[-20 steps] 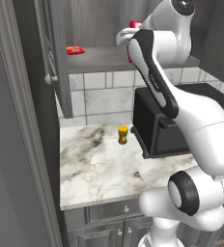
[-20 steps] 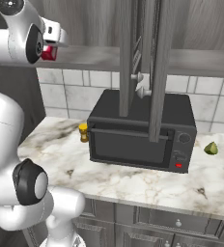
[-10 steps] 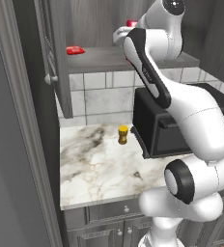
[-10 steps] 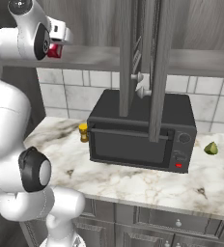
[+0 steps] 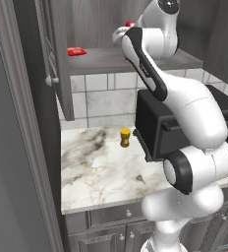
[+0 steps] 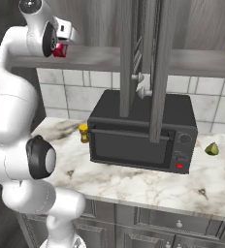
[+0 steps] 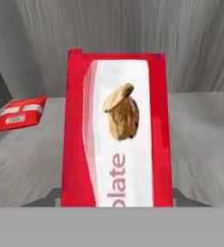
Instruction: Pick the boxed food and cereal from the counter and place them in the cabinets closest to them.
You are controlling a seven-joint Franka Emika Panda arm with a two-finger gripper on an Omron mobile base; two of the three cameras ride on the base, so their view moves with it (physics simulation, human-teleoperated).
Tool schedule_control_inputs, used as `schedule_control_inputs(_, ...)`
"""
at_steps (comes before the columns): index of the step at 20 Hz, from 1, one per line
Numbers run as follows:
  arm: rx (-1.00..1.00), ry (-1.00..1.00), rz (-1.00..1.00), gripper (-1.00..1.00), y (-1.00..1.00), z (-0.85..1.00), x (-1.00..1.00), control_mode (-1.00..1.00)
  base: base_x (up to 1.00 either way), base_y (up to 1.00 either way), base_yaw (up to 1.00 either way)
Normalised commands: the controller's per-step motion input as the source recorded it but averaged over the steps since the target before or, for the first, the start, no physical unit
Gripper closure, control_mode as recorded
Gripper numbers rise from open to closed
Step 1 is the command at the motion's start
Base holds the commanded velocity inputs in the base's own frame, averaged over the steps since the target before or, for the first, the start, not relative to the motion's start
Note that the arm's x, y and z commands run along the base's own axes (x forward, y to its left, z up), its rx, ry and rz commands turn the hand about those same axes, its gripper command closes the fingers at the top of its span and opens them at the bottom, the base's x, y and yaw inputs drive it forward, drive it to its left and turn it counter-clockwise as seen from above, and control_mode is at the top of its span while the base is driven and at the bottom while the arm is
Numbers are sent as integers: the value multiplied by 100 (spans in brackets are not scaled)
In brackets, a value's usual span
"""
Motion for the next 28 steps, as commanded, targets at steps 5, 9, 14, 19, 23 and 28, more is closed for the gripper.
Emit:
schedule_control_inputs(5,0,9,-1,100,0,0,24,-100,0,0,0)
schedule_control_inputs(9,-1,8,-2,100,5,0,20,-100,0,0,0)
schedule_control_inputs(14,-3,5,-2,-100,12,0,17,-100,0,0,0)
schedule_control_inputs(19,-2,3,-1,-100,7,0,11,-100,0,0,0)
schedule_control_inputs(23,0,3,0,-100,0,3,6,-100,0,0,0)
schedule_control_inputs(28,0,6,-1,-100,0,2,-5,-100,0,0,0)
